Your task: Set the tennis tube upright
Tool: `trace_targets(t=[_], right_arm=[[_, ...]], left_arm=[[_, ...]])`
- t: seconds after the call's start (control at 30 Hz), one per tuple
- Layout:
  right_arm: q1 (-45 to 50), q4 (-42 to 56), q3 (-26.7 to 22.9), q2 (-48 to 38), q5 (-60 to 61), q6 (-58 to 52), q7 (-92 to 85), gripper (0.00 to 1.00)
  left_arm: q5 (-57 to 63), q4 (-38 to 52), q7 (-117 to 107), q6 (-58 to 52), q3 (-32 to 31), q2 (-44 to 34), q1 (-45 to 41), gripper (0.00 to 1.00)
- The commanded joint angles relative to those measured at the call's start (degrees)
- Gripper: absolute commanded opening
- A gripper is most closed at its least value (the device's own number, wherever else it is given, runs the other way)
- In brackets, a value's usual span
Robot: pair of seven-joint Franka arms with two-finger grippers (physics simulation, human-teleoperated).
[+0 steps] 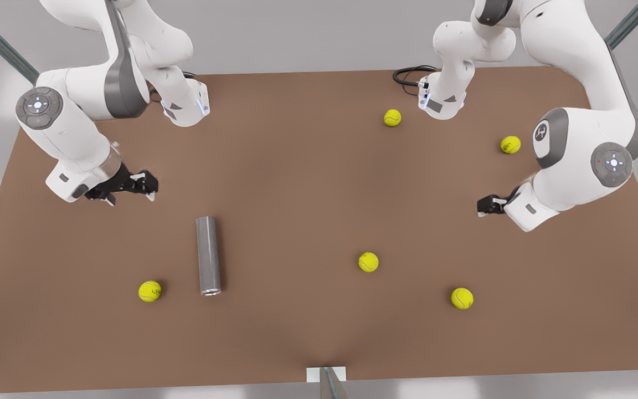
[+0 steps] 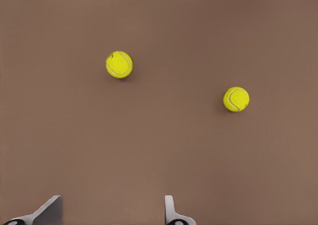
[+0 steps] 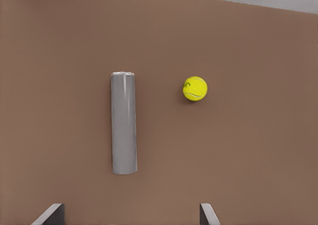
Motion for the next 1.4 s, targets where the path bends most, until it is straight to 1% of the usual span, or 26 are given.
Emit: trace_targets(t=[0.0,0.2,0.53,0.57,0.67,0.7,0.73,0.77,0.83,0.87,0.93,1.0,1.03,1.07,1.1,1.17,1.2,1.37], right_arm=[[-3.7,1.4,0.0,1.1,1.1,2.8,2.5,1.0],[-3.8,1.2,0.0,1.1,1.1,2.8,2.5,1.0],[-4.5,1.2,-0.5,2.2,1.1,2.8,2.5,1.0],[-4.6,1.1,-0.5,4.2,1.1,2.9,2.5,1.0],[-5.2,1.0,-0.7,10.5,0.7,8.9,2.5,1.0],[-5.7,0.9,-0.7,12.5,0.7,9.5,2.6,1.0],[-4.8,0.7,-0.3,13.0,0.7,11.8,2.6,1.0],[-1.7,1.1,1.4,16.9,0.6,12.9,0.4,1.0],[5.3,0.9,1.6,20.7,-3.2,14.2,10.0,1.0],[6.9,0.9,1.6,22.7,-3.3,14.8,15.1,1.0],[9.0,-0.7,1.6,23.8,-3.3,15.0,16.1,1.0],[8.6,-2.6,1.4,25.7,-3.0,18.8,16.7,1.0],[8.5,-3.3,1.2,27.3,-3.0,21.7,20.4,1.0],[6.3,-3.3,1.2,28.4,-2.8,23.7,21.2,1.0],[4.5,-3.4,1.2,29.1,-2.4,24.5,21.2,1.0],[4.1,-3.8,1.2,30.8,2.4,26.3,21.1,1.0],[4.1,-4.8,1.2,30.8,2.4,28.1,21.0,1.0],[4.6,-4.5,1.6,34.0,2.4,30.7,20.1,1.0]], left_arm=[[0.5,0.0,3.9,3.8,0.0,-0.2,0.0,1.0],[0.1,-3.5,2.8,2.3,0.0,-0.9,0.0,1.0],[0.7,-3.5,2.3,1.5,0.6,-1.6,0.0,1.0],[0.7,-3.5,1.4,1.4,0.6,-1.6,0.0,1.0],[0.8,-3.7,-0.4,1.3,0.3,-1.5,0.0,1.0],[0.8,-3.8,-0.6,1.3,0.2,-1.6,-0.1,1.0],[0.8,-4.0,-1.0,1.3,0.2,-1.6,-0.1,1.0],[0.8,-4.0,-1.2,1.3,0.2,-1.6,-0.1,1.0],[0.8,-4.0,-1.9,1.1,0.3,-1.6,-0.1,1.0],[0.8,-4.0,-3.1,1.2,0.3,-1.6,-0.1,1.0],[0.9,-4.0,-3.8,1.3,0.3,-1.5,-0.1,1.0],[0.9,-4.0,-4.2,1.3,0.4,-1.3,-0.1,1.0],[1.0,-4.0,-4.3,1.5,0.3,-1.0,-0.1,1.0],[2.3,-4.0,-4.3,1.8,0.2,-0.8,-0.1,1.0],[2.3,-4.0,-4.4,1.9,0.2,-0.7,-0.1,1.0],[2.3,-4.0,-4.4,2.1,0.1,-0.5,-0.1,1.0],[2.3,-4.0,-4.4,2.2,0.1,-0.4,-0.1,1.0],[2.3,-4.9,-4.8,2.0,0.1,-0.6,-0.1,1.0]])
